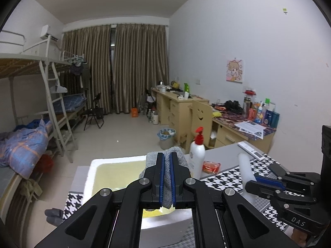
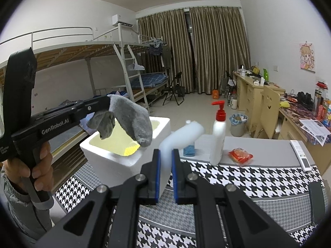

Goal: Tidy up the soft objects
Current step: 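Open the left gripper over the foam box to drop the grey sock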

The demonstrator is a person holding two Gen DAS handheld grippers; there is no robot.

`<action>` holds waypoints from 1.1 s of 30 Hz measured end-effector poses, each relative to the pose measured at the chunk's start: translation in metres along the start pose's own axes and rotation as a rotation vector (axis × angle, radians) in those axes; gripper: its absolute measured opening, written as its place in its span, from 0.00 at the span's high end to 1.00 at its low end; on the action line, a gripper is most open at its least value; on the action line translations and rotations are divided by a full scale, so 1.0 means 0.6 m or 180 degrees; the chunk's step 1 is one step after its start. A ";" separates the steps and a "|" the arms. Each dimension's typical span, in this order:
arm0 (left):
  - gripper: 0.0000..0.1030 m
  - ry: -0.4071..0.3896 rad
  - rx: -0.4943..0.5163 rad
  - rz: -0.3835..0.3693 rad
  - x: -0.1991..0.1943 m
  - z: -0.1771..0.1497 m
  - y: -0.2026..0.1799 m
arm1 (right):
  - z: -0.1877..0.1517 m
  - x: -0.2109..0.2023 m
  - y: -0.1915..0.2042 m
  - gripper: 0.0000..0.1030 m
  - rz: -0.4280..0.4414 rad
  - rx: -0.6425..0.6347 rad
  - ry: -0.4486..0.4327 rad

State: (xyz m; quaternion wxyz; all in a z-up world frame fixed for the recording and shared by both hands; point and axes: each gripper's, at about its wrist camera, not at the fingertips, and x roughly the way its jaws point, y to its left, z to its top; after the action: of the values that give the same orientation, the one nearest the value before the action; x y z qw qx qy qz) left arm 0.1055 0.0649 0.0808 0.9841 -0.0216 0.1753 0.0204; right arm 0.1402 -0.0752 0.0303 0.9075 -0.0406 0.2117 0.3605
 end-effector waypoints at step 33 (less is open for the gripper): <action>0.52 0.0367 -0.0182 0.0362 0.072 -0.029 0.074 | 0.013 0.035 0.030 0.87 0.0090 -0.0097 0.0072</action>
State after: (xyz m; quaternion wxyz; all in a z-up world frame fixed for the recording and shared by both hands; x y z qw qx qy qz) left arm 0.1380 0.1100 0.0476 0.9686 -0.0409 0.2319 0.0800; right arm 0.1447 -0.0468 0.0302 0.8991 -0.0554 0.2170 0.3760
